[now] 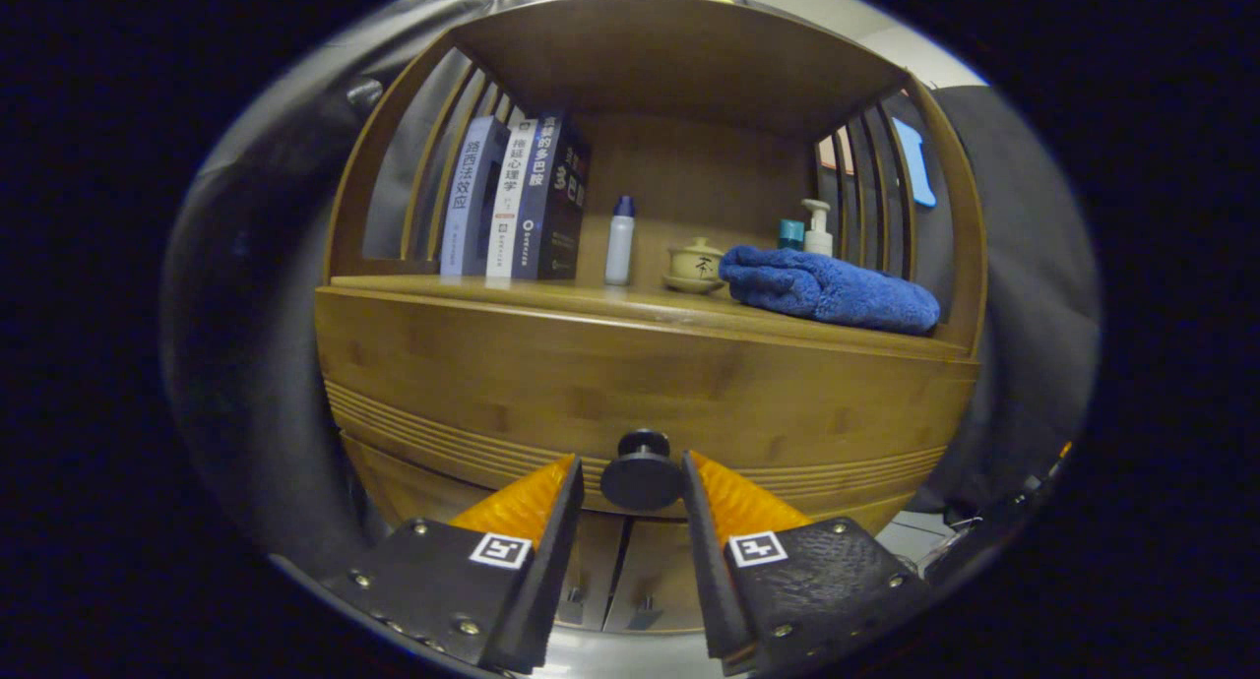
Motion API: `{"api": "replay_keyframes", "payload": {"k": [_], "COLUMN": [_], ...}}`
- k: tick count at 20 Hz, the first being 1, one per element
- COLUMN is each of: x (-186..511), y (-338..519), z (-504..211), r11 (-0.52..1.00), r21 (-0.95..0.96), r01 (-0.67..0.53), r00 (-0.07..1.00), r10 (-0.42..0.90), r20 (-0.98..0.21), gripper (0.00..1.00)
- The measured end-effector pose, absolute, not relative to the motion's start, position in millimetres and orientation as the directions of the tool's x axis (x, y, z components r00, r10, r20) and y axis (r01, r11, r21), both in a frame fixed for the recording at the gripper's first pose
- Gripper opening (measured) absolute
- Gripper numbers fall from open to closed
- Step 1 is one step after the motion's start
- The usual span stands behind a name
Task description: Pull open the drawer, take out the items inside it, and place them on the countertop above the cabinet.
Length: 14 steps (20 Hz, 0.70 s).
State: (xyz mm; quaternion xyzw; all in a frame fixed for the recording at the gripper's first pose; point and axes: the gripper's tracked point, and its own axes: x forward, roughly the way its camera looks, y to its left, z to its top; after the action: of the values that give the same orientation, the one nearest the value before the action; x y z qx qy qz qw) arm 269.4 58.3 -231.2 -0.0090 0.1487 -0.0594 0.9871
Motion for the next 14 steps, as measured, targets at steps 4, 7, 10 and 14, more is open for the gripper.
{"api": "replay_keyframes", "payload": {"k": [4, 7, 10, 14], "x": [271.9, 277.5, 255.4, 212.3], "y": [55.5, 52.8, 55.2, 58.1], "z": [-234.7, -240.2, -234.4, -229.0], "r11": [0.985, 0.976, 0.979, 0.987], "r21": [0.077, 0.114, 0.099, 0.081], "r01": [0.151, 0.187, 0.177, 0.141], "r00": [0.938, 0.919, 0.916, 0.903], "r10": [-0.119, -0.133, -0.127, -0.094], "r20": [-0.326, -0.370, -0.380, -0.419], "gripper": [0.43, 0.33, 0.29, 0.28]}}
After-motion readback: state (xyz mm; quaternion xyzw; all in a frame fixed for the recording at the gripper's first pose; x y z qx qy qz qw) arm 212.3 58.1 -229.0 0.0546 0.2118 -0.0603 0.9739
